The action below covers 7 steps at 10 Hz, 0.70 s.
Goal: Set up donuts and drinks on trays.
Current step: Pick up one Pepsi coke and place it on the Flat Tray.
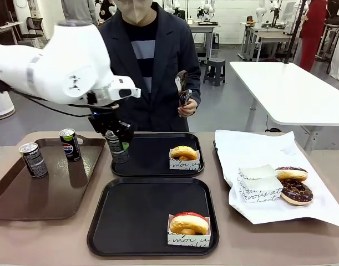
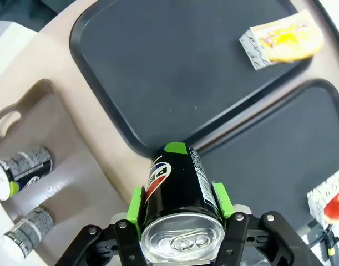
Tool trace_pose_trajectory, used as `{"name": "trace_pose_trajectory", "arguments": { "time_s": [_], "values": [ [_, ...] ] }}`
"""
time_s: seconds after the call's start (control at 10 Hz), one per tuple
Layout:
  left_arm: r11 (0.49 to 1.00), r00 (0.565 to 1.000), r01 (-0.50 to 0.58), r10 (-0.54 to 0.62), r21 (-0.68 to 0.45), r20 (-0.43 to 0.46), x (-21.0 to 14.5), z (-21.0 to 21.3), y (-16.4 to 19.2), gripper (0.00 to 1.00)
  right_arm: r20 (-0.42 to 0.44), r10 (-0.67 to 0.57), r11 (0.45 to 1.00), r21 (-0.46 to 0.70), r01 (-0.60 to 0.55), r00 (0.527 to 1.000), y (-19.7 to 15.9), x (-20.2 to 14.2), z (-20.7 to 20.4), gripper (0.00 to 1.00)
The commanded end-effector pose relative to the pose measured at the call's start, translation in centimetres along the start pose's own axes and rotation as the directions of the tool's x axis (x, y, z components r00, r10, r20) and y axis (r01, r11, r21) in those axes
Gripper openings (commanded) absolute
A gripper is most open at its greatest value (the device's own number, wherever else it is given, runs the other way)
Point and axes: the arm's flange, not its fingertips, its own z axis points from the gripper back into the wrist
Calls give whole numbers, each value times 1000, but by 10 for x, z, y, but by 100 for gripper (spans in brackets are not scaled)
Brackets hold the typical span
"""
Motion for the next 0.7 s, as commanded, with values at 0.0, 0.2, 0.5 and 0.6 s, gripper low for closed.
{"name": "trace_pose_trajectory", "arguments": {
  "time_s": [0.0,0.2,0.5,0.6],
  "values": [
    [998,1000,-16,17,63,-21,27,-12,-11,59,16,15,1000,26,-15,1000,0,2,-1,100],
    [998,998,-25,28,56,-56,39,-32,-13,59,16,15,1000,26,-15,1000,0,2,-1,100],
    [999,998,-16,19,41,-58,46,-52,-13,59,16,15,1000,26,-15,1000,0,2,-1,100],
    [999,998,-20,22,40,-61,50,-56,-15,59,16,15,1000,26,-15,1000,0,2,-1,100]
  ]
}}
